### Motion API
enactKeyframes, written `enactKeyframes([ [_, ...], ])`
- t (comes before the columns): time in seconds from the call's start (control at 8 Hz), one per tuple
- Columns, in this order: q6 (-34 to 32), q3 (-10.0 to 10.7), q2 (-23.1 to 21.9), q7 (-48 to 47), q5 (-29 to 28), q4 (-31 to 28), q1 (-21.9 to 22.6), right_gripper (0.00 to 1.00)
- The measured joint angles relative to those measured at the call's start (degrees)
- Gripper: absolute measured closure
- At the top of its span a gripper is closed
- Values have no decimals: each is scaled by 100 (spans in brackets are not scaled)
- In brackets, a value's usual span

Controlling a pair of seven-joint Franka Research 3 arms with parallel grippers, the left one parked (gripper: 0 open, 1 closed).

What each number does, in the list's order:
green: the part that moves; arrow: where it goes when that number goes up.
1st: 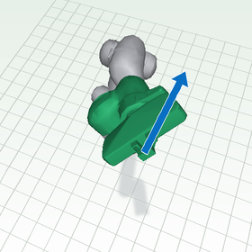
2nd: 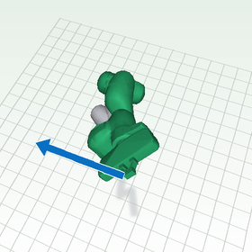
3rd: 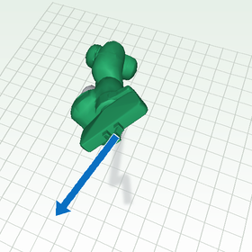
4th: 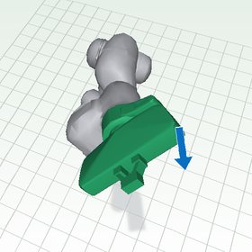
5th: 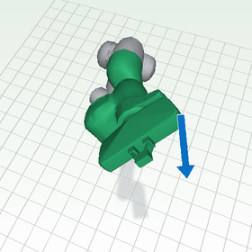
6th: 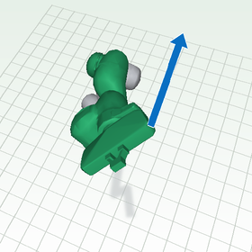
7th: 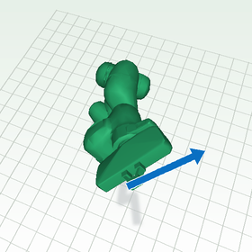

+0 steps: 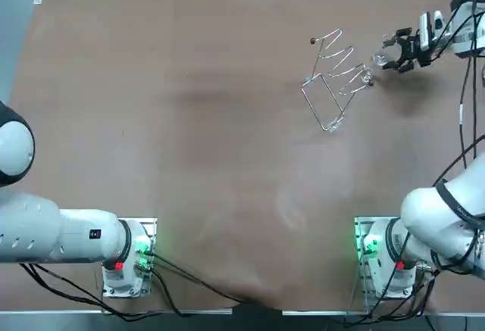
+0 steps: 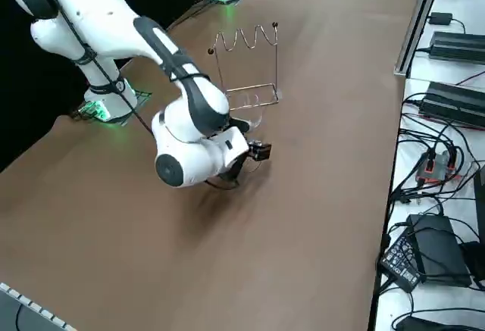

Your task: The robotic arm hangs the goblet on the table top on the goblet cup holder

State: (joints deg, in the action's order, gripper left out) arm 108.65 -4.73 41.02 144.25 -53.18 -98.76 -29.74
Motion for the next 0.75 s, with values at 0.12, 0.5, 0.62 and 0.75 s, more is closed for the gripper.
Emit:
enactKeyframes([
  [0.12,-57,0,48,57,-38,-30,-16,0],
  [0.5,-144,3,77,95,-72,-66,-93,0],
  [0.62,-145,4,111,95,-88,-96,-101,0],
  [0.75,-144,4,165,95,-103,-132,-107,0],
])
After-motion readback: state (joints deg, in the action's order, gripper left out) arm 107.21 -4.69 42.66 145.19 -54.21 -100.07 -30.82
